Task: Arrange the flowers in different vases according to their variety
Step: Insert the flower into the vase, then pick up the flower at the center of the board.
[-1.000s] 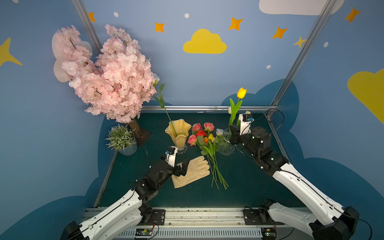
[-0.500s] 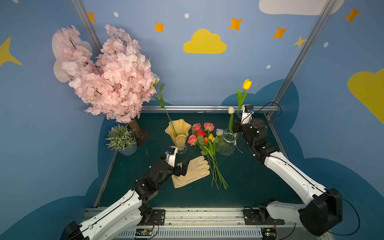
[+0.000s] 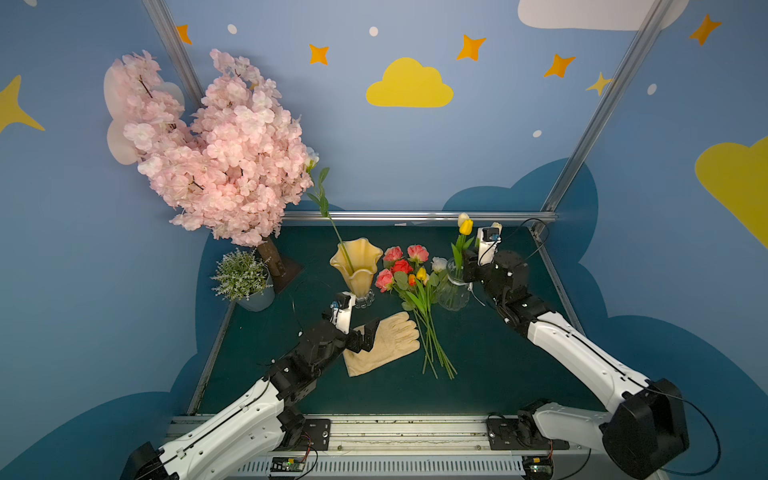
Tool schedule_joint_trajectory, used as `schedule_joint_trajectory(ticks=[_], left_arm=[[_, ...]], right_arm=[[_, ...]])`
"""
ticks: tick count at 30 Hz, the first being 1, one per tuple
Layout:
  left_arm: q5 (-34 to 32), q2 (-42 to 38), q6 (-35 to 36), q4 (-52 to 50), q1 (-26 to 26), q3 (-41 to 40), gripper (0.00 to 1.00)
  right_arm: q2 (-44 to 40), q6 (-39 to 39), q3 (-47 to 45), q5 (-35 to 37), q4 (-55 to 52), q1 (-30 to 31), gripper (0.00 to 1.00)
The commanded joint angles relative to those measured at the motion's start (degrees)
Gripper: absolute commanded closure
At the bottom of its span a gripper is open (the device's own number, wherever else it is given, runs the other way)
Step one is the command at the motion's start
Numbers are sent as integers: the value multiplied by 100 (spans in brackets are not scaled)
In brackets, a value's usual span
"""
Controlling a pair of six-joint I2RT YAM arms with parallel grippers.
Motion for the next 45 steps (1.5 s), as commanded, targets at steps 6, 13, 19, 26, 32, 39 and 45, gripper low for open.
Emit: schedule_joint_trajectory(ticks=[6, 13, 19, 26, 32, 39, 45], left_arm=[[39, -26, 38, 101, -3, -41, 0], [-5, 41, 25, 118, 0, -41, 0], [-57, 420, 71, 20, -4, 140, 0], [-175, 523, 25, -86, -5, 216, 0], [-185, 443, 16, -75, -1, 180, 0], [-147, 393, 7, -90, -2, 180, 0], [-118, 347, 3, -79, -2, 159, 0]], right_arm=[[-998, 516, 134, -1134, -1371, 2, 59], [-1530, 687, -104, -1866, -1993, 28, 55], [-1497, 736, -40, -2269, -2685, 263, 58], [-874, 988, 46, -2110, -3280, 987, 60], [-77, 1390, 115, -2010, -3417, 1263, 63], [1338, 1660, 796, -1998, -3993, 1268, 69], [2411, 1628, 1359, -1994, -4225, 1268, 77]])
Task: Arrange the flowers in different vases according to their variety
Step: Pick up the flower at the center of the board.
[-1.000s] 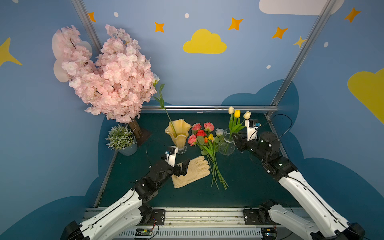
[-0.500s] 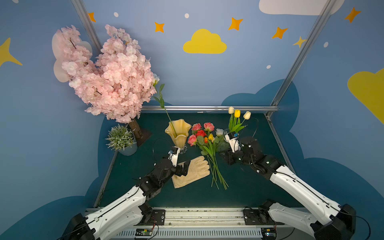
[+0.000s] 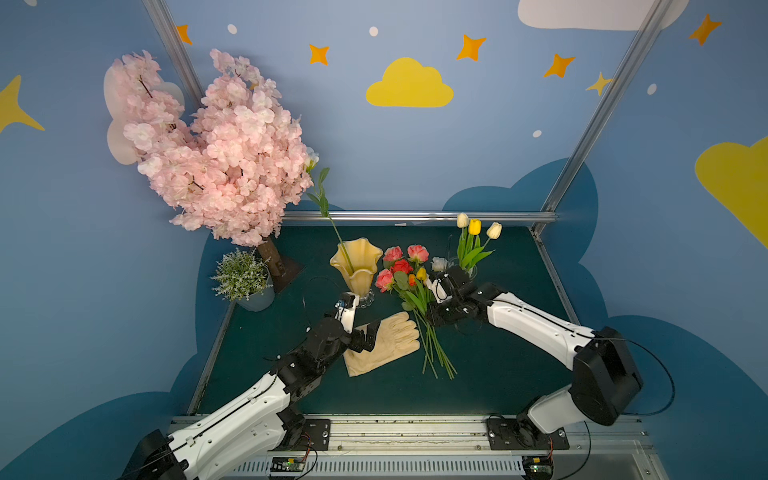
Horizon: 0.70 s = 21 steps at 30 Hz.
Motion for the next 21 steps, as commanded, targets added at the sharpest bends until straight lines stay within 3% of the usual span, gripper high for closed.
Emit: schedule_joint_trajectory(ticks=[1, 21], left_arm=[[-3, -91, -2, -20, -5, 100, 0], [57, -187, 21, 8, -5, 68, 0]], right_arm=[[413, 48, 272, 49, -314, 24, 78], [1787, -124, 1173, 949, -674, 7, 78]])
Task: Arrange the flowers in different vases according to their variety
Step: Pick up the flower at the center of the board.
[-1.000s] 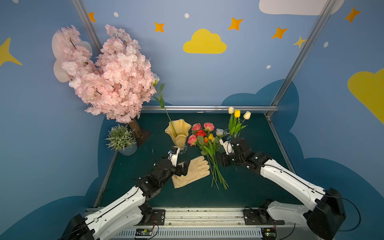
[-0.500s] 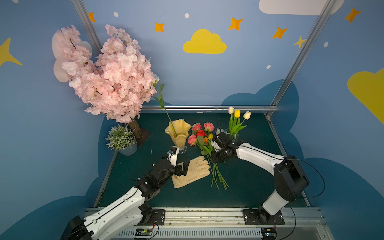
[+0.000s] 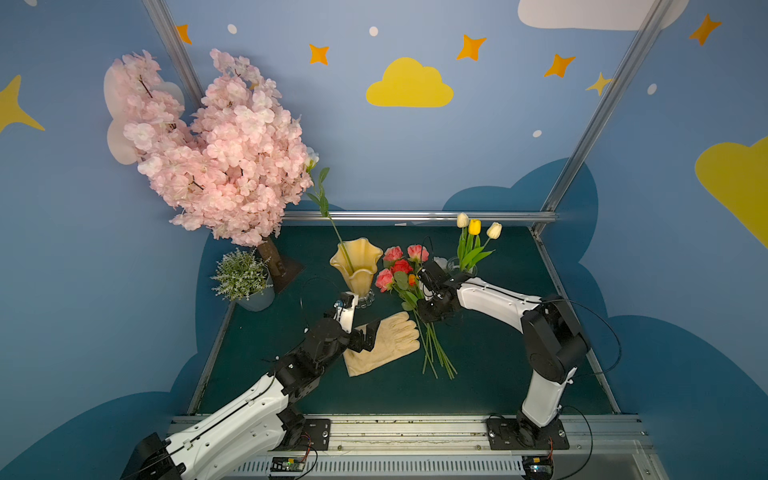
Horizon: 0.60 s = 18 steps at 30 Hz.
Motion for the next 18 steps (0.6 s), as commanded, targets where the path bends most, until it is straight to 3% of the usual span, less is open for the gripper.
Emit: schedule_joint_trajectory(ticks=[1, 18], left_arm=[[45, -83, 19, 4, -5, 68, 0], [70, -74, 42, 48, -5, 54, 0]], right_arm=[[176, -110, 196, 247, -251, 7, 78], [319, -256, 397, 397, -490, -13, 76]])
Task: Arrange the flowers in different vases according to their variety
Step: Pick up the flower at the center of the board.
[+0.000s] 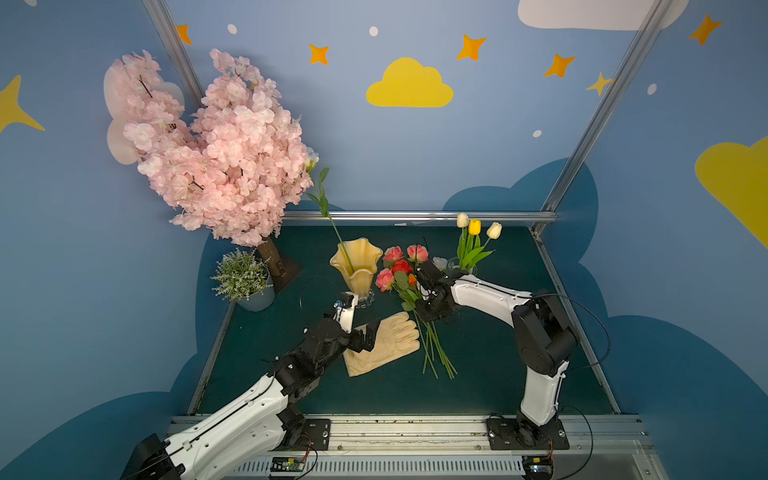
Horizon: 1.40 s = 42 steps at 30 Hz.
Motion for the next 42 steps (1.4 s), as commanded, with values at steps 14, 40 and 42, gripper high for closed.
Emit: schedule_joint_trajectory(ticks=[14, 40, 42], left_arm=[[59, -52, 44, 50, -5, 54, 0], [62, -95, 42, 42, -5, 39, 0], [58, -104, 36, 35, -5, 37, 0]], right_arm=[[-12, -48, 62, 77, -160, -24, 89], [-2591, -240, -1252, -129, 1285, -5, 100], [-2957, -322, -1333, 5, 1444, -36, 100]])
